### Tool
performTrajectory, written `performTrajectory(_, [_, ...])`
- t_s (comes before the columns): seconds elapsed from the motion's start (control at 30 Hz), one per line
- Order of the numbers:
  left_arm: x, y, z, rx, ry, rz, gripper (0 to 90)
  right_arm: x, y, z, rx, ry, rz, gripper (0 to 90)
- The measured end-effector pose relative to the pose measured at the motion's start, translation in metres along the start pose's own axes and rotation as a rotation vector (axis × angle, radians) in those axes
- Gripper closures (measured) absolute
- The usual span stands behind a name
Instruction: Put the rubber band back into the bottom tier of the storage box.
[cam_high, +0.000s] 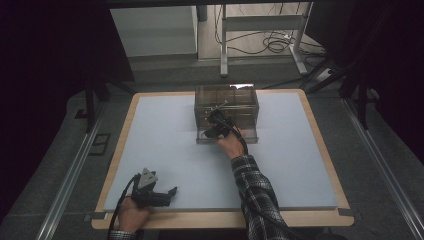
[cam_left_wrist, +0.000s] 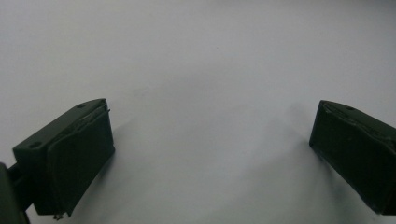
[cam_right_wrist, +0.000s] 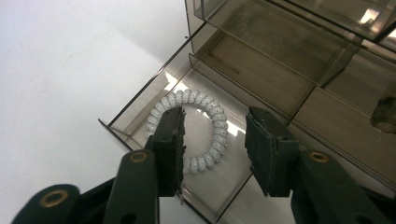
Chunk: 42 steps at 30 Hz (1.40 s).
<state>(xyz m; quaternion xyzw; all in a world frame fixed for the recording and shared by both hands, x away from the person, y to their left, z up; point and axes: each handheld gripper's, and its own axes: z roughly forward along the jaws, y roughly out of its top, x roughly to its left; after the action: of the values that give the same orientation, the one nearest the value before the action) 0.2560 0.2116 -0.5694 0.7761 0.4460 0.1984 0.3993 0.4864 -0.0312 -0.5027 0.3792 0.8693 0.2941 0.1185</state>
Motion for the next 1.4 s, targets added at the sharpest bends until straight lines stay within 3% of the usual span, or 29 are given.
performTrajectory(1.03, [0.000,0.000,0.000,0.002,0.001,0.002,0.0,0.011,0.002,-0.023,-0.025,-0.004,-0.112,42.0])
performTrajectory(1.2, [0.000,0.000,0.000,0.001,0.000,0.001,0.0,0.015,0.001,-0.027,-0.029,0.007,-0.149,41.4])
performTrajectory(1.4, [0.000,0.000,0.000,0.000,0.001,0.000,0.0,0.018,-0.002,-0.032,-0.037,0.020,-0.160,39.2])
